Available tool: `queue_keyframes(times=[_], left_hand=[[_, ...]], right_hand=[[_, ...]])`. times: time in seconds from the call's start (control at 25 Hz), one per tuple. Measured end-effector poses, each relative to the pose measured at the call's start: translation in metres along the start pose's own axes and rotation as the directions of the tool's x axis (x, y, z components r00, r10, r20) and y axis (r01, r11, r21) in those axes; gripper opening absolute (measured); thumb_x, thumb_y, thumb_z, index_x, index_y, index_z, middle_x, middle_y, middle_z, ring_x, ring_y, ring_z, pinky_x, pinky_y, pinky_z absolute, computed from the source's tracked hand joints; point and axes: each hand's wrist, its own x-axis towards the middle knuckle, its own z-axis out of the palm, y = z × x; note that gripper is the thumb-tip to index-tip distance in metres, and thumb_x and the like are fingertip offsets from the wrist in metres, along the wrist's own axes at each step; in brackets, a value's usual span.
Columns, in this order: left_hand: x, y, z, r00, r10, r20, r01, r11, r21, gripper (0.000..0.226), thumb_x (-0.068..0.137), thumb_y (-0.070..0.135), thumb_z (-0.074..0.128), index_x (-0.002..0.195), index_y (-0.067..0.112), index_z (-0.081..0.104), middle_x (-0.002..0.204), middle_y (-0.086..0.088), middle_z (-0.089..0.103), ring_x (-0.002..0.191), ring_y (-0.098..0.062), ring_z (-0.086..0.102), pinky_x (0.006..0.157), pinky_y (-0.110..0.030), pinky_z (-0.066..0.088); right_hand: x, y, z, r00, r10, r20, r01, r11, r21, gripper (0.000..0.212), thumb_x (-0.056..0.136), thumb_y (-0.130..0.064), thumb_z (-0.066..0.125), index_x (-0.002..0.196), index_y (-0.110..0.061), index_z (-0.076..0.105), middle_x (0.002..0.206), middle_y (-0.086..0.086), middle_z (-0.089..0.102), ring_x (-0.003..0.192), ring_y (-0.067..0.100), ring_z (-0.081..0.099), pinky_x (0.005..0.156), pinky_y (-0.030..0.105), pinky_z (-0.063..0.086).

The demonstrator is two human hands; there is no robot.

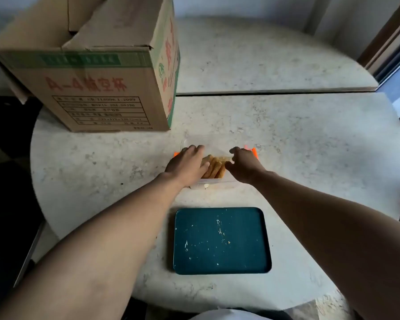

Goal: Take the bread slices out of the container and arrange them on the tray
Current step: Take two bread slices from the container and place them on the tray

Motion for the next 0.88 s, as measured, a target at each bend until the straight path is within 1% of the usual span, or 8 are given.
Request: queue_keyframes(times=[0.08,0.16,0.36,0.48,0.56,0.68,0.76,0.88], left_hand=[[0.017,0.003,0.006,0.998,0.025,0.064,-0.019,0.995,-0.100,0.042,0.098,0.032,0.054,0.135,0.014,0.048,0.133,-0.012,0.055,0.116,-0.031,0.056,0.089,-0.043,0.051],[0.028,0.003,0.012,0.991,0.034,0.129,-0.015,0.989,-0.147,0.040,0.096,0.027,0.059,0.134,0.017,0.053,0.130,-0.011,0.055,0.114,-0.031,0.058,0.093,-0.044,0.050],[0.050,-0.002,0.035,0.962,0.043,0.269,0.002,0.986,-0.164,0.038,0.092,0.025,0.063,0.130,0.024,0.060,0.131,-0.009,0.047,0.121,-0.030,0.051,0.100,-0.047,0.046],[0.056,-0.004,0.039,0.950,0.027,0.310,0.027,0.985,-0.170,0.040,0.092,0.029,0.064,0.131,0.025,0.059,0.142,-0.011,0.040,0.132,-0.031,0.043,0.107,-0.047,0.042],[0.059,-0.007,0.040,0.942,0.028,0.334,0.031,0.985,-0.169,0.042,0.092,0.029,0.063,0.133,0.026,0.058,0.144,-0.010,0.039,0.132,-0.030,0.042,0.108,-0.045,0.040],[0.062,-0.004,0.037,0.948,0.021,0.318,0.027,0.989,-0.147,0.038,0.090,0.025,0.062,0.128,0.023,0.058,0.123,-0.007,0.044,0.111,-0.030,0.055,0.095,-0.045,0.050],[0.064,0.004,0.035,0.960,-0.023,0.278,0.037,0.998,-0.044,0.038,0.087,0.023,0.062,0.124,0.017,0.054,0.117,-0.010,0.043,0.099,-0.033,0.057,0.081,-0.045,0.052],[0.063,0.015,0.034,0.970,-0.109,0.216,0.095,0.993,0.076,0.037,0.087,0.024,0.062,0.119,0.011,0.049,0.119,-0.018,0.043,0.093,-0.038,0.059,0.064,-0.042,0.042]], right_hand=[[0.015,0.001,0.003,0.998,0.044,0.050,-0.049,0.995,0.091,0.051,0.097,-0.033,0.060,0.140,-0.007,0.053,0.131,0.017,0.065,0.117,0.032,0.062,0.097,0.037,0.051],[0.026,-0.003,0.009,0.989,0.073,0.126,-0.087,0.990,0.111,0.046,0.095,-0.035,0.061,0.129,-0.004,0.059,0.119,0.019,0.069,0.104,0.034,0.067,0.091,0.042,0.056],[0.048,-0.001,0.022,0.969,0.186,0.164,-0.213,0.962,0.168,0.040,0.091,-0.031,0.068,0.117,-0.002,0.062,0.119,0.015,0.051,0.088,0.036,0.072,0.084,0.047,0.061],[0.057,0.004,0.028,0.949,0.213,0.233,-0.258,0.949,0.183,0.026,0.089,-0.026,0.067,0.095,-0.001,0.070,0.091,0.013,0.071,0.080,0.030,0.076,0.079,0.040,0.063],[0.061,0.006,0.030,0.938,0.229,0.260,-0.290,0.930,0.226,0.026,0.089,-0.025,0.066,0.091,-0.001,0.074,0.077,0.013,0.076,0.073,0.025,0.077,0.078,0.038,0.064],[0.065,0.008,0.032,0.932,0.242,0.271,-0.321,0.898,0.302,0.024,0.087,-0.021,0.064,0.091,0.000,0.076,0.082,0.017,0.078,0.071,0.024,0.077,0.079,0.040,0.065],[0.065,0.006,0.031,0.933,0.246,0.263,-0.326,0.886,0.328,0.024,0.085,-0.019,0.064,0.091,0.001,0.076,0.084,0.018,0.078,0.065,0.022,0.075,0.077,0.038,0.065],[0.064,-0.002,0.030,0.944,0.234,0.232,-0.304,0.891,0.337,0.025,0.081,-0.020,0.064,0.084,0.001,0.077,0.076,0.016,0.077,0.058,0.019,0.068,0.079,0.041,0.065]])
